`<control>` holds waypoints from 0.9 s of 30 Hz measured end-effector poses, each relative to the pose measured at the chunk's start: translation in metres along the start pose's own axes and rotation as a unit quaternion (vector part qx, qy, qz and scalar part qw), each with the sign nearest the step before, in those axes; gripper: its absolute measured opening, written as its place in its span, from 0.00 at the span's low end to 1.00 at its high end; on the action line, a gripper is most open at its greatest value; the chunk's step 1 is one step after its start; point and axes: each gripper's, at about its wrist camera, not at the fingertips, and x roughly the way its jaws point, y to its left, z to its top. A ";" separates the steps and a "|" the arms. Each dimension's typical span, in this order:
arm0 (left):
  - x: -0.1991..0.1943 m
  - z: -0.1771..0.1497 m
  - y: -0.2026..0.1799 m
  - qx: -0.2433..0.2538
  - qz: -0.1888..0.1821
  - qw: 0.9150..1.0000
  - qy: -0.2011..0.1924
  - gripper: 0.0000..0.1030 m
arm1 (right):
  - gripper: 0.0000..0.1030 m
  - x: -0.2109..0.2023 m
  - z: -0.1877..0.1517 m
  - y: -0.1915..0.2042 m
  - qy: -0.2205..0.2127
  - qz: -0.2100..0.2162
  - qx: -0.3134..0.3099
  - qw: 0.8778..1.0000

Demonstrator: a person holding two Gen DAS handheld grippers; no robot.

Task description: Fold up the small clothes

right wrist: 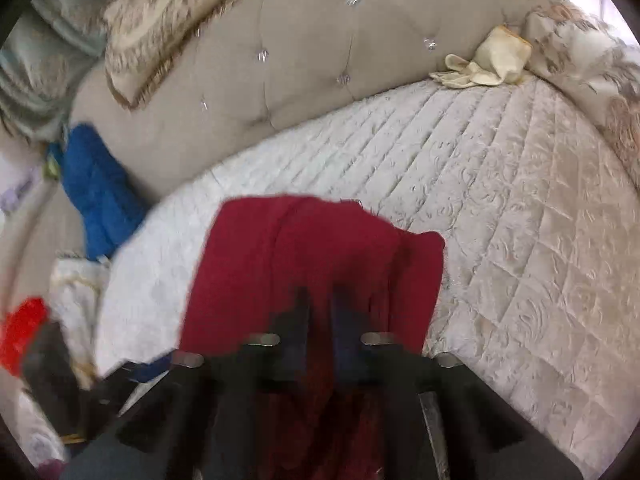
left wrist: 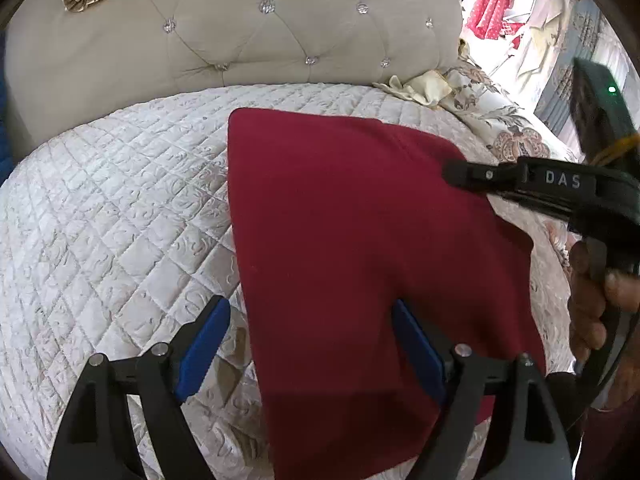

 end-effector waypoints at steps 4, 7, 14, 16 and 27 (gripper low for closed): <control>0.004 -0.004 -0.003 0.005 0.001 1.000 -0.002 0.90 | 0.00 -0.002 -0.005 0.004 -0.020 -0.064 -0.046 0.997; 0.006 -0.007 -0.007 0.011 0.007 1.000 -0.002 0.90 | 0.00 0.013 -0.013 -0.005 -0.007 -0.079 -0.036 0.996; 0.003 -0.011 -0.008 0.007 0.017 1.000 -0.006 0.90 | 0.30 -0.039 -0.032 0.012 -0.018 -0.014 -0.042 0.999; 0.002 -0.013 -0.010 0.007 0.020 1.000 -0.007 0.90 | 0.30 -0.041 -0.048 0.020 0.001 -0.009 -0.047 0.999; -0.002 -0.024 -0.020 0.014 0.035 0.999 0.001 0.90 | 0.00 -0.023 -0.090 0.018 0.012 -0.093 -0.071 0.993</control>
